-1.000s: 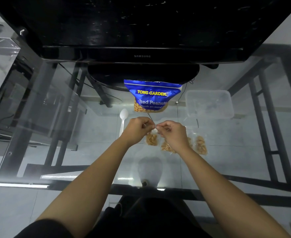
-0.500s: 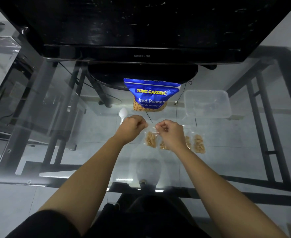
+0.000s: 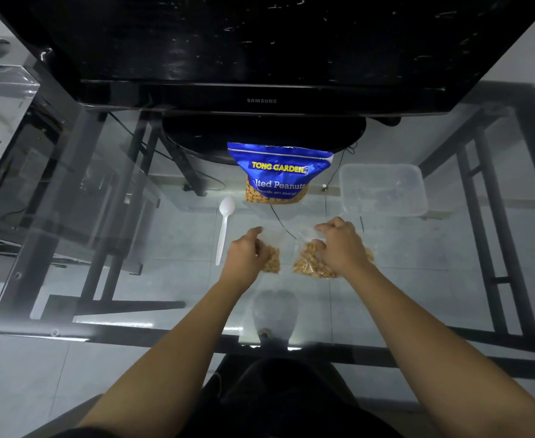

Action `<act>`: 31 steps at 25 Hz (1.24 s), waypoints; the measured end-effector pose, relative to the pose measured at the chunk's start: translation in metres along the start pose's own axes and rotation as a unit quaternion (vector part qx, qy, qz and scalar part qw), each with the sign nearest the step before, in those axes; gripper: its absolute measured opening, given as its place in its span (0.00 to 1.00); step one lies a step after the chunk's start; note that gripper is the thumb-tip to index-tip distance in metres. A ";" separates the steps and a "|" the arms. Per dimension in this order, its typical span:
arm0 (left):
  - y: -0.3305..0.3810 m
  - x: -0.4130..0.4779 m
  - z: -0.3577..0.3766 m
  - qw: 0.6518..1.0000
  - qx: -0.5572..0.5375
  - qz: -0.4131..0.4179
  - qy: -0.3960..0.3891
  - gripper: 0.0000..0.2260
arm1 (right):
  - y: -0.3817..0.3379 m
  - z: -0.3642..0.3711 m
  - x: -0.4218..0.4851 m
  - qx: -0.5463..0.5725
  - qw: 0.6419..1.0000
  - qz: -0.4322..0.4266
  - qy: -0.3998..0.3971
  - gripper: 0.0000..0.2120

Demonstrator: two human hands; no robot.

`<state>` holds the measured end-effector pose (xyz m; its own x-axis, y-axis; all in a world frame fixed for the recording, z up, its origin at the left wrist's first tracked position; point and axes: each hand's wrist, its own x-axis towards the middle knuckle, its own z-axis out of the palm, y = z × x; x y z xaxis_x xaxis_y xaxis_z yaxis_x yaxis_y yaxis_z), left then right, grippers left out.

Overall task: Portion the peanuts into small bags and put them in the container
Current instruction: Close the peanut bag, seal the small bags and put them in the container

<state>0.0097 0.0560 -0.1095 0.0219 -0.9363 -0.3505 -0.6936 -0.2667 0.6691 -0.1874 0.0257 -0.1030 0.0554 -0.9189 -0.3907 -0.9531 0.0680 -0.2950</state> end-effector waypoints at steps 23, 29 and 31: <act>0.052 -0.001 0.001 0.965 -0.256 0.035 -0.044 0.03 | -0.025 0.009 -0.039 0.621 0.769 0.078 0.131 0.08; 0.062 -0.002 -0.003 0.972 -0.227 0.045 -0.038 0.04 | -0.026 0.001 -0.042 0.549 0.821 0.056 0.146 0.09; 0.063 -0.002 -0.005 0.977 -0.202 0.055 -0.033 0.04 | -0.027 -0.001 -0.042 0.525 0.836 0.060 0.148 0.09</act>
<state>-0.0303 0.0401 -0.0633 -0.0931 -0.9509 -0.2951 -0.3488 -0.2464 0.9042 -0.1647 0.0620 -0.0779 -0.2454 -0.9265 -0.2852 -0.1510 0.3272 -0.9328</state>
